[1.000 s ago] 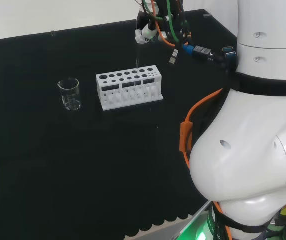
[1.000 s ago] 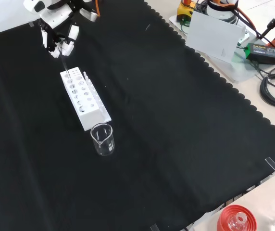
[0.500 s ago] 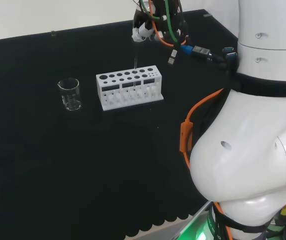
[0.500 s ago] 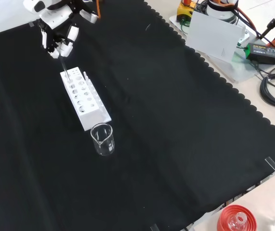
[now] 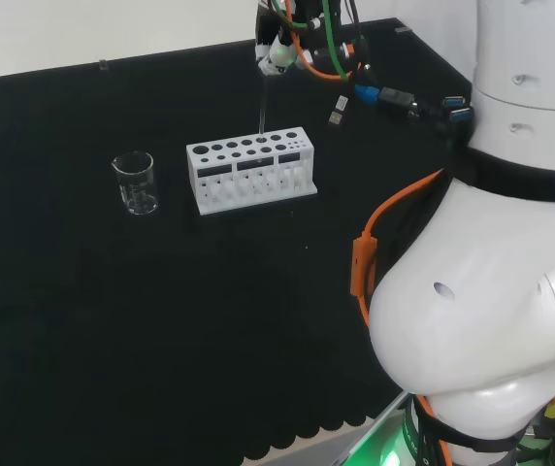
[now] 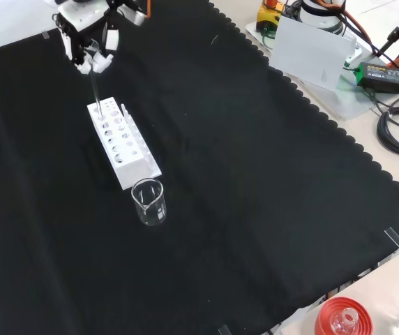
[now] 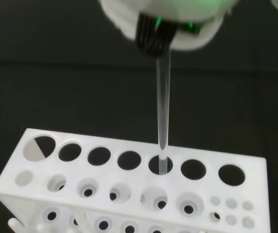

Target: Take the glass rod from the white test tube rack.

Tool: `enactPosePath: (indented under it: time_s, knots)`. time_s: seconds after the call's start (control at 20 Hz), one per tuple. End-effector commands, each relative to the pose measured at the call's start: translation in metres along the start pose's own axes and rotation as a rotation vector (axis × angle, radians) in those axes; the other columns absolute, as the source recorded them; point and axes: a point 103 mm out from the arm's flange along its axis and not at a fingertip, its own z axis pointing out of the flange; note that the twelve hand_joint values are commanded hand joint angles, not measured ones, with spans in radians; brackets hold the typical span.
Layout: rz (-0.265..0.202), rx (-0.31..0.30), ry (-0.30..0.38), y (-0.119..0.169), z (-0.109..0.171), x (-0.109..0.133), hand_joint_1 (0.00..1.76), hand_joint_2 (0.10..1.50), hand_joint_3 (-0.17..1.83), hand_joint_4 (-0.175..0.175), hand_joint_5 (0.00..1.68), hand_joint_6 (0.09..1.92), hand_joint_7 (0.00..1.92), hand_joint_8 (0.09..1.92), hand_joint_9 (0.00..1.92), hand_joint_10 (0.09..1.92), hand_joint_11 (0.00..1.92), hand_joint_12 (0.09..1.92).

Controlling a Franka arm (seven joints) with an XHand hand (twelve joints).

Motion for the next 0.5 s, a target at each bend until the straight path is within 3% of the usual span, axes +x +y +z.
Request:
enactPosePath:
  time_s: [0.05, 0.5]
  knots:
    - [-0.008, -0.031, -0.038, -0.017, -0.027, 0.014, 1.33, 0.58, 0.80, -0.175, 1.21, 0.69, 1.36, 0.74, 1.77, 0.43, 1.60, 0.74]
    - [-0.005, -0.056, -0.050, -0.046, -0.066, 0.027, 1.33, 0.60, 0.76, -0.175, 1.19, 0.64, 1.38, 0.75, 1.76, 0.45, 1.59, 0.75]
